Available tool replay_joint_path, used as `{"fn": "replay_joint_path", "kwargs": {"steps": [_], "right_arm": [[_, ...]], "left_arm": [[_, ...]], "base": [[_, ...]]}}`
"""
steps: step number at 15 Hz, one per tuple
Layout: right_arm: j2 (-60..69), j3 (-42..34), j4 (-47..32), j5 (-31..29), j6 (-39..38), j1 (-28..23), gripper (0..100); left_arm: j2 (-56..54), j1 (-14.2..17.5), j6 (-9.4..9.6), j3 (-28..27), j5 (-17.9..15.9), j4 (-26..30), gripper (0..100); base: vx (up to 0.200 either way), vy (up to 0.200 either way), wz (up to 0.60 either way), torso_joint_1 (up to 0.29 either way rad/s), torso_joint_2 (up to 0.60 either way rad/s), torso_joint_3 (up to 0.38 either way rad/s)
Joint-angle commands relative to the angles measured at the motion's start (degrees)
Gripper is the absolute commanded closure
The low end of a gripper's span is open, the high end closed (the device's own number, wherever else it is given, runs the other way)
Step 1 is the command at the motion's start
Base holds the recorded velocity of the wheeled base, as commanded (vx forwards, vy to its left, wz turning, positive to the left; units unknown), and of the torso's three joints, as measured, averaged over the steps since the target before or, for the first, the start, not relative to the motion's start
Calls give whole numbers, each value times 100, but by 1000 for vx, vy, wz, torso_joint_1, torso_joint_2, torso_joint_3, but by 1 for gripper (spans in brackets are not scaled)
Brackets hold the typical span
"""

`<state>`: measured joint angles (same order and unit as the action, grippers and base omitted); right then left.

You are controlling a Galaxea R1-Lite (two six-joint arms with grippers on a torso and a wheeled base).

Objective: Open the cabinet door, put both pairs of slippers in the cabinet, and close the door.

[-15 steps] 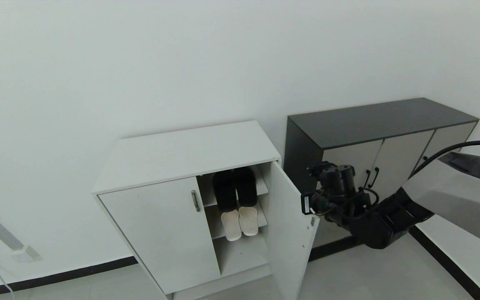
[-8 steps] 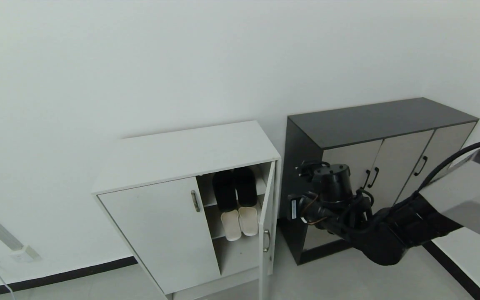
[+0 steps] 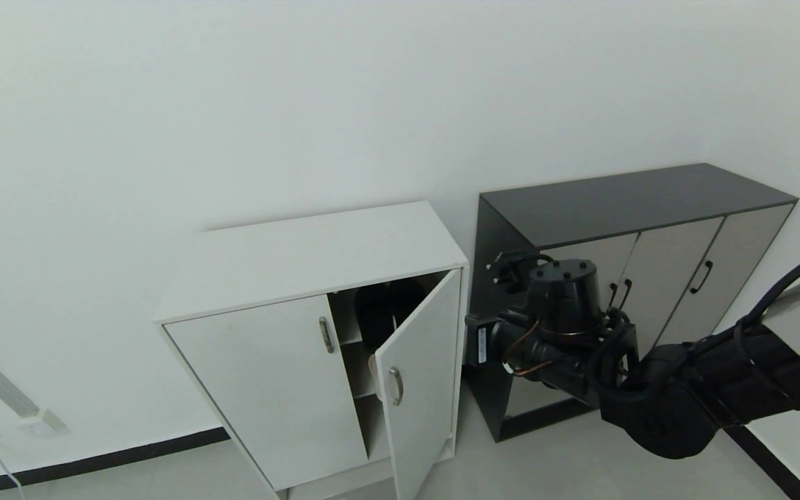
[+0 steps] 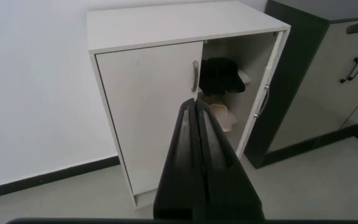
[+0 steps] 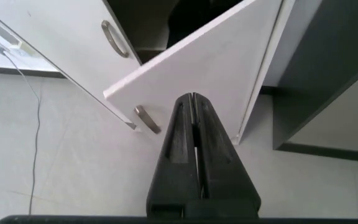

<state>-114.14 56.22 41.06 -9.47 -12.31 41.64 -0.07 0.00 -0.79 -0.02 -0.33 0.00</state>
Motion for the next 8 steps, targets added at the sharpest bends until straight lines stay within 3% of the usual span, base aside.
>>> {"fn": "replay_joint_path", "kwargs": {"steps": [1,2,8], "right_arm": [[6,-6,7,-11,1,10,100],[-12,-15,7,-11,1,10,100],[-56,-41,-1,-20,1,10,100]], "left_arm": [[7,0,-9,-6,-2,0,100],[7,0,-9,-6,-2,0,100],[7,0,-9,-6,-2,0,100]], "base": [[0,0,0,0,0,0],[0,0,0,0,0,0],[0,0,600,-1,5,3]]}}
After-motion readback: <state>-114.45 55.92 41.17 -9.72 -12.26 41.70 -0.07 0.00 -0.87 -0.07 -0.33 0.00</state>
